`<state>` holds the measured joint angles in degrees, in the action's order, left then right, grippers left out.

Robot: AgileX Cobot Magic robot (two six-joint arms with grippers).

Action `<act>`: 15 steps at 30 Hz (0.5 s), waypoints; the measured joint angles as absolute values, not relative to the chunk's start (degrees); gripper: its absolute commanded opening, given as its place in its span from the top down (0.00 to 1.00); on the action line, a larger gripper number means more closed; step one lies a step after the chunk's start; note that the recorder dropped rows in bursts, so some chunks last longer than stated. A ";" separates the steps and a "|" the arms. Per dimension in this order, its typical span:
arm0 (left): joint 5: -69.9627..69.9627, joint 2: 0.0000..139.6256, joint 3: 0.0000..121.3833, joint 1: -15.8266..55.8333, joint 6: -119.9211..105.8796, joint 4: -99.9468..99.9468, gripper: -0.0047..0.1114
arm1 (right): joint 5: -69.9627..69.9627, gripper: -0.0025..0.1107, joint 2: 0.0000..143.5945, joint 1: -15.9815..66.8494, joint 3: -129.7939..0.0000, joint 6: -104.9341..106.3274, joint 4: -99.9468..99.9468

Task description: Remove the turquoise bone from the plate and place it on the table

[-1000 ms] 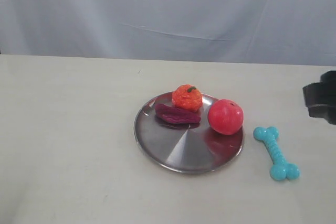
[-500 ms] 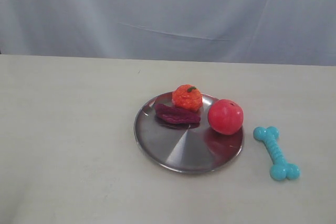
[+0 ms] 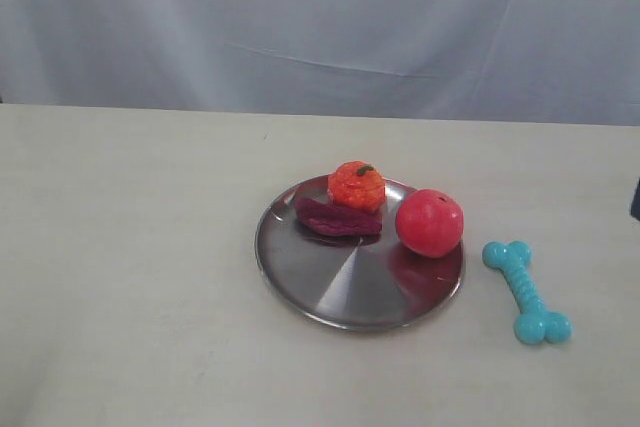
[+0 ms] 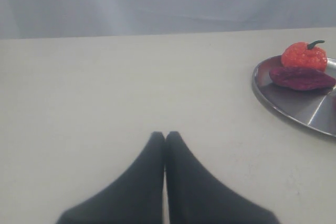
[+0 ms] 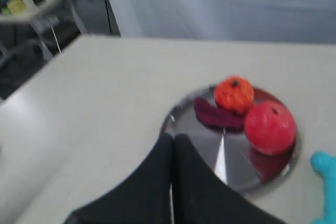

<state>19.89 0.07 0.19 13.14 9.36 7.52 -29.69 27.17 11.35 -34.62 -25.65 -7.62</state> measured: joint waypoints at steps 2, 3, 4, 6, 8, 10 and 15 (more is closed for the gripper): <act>19.89 0.07 0.19 13.14 9.36 7.52 0.96 | -21.10 0.98 25.28 6.97 -29.93 -20.58 -4.06; 19.89 0.07 0.19 13.14 9.36 7.52 0.96 | -17.78 0.98 24.19 4.72 -27.68 -18.00 -2.58; 19.89 0.07 0.19 13.14 9.36 7.52 0.96 | -15.62 0.98 23.12 2.63 -25.70 -16.00 -1.71; 19.89 0.07 0.19 13.14 9.36 7.52 0.96 | -13.37 0.98 20.10 -2.31 -20.81 -13.23 -0.75; 19.89 0.07 0.19 13.14 9.36 7.52 0.96 | -12.79 0.98 17.62 -4.64 -17.61 -12.54 -0.45; 19.89 0.07 0.19 13.14 9.36 7.52 0.96 | -12.68 0.98 15.11 -5.89 -15.04 -12.18 0.00; 19.89 0.07 0.19 13.14 9.36 7.52 0.96 | -12.45 0.98 11.74 -6.31 -10.00 -11.93 0.00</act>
<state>19.89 0.07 0.19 13.14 9.36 7.52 -12.45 11.74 -6.31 -10.00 -11.93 0.00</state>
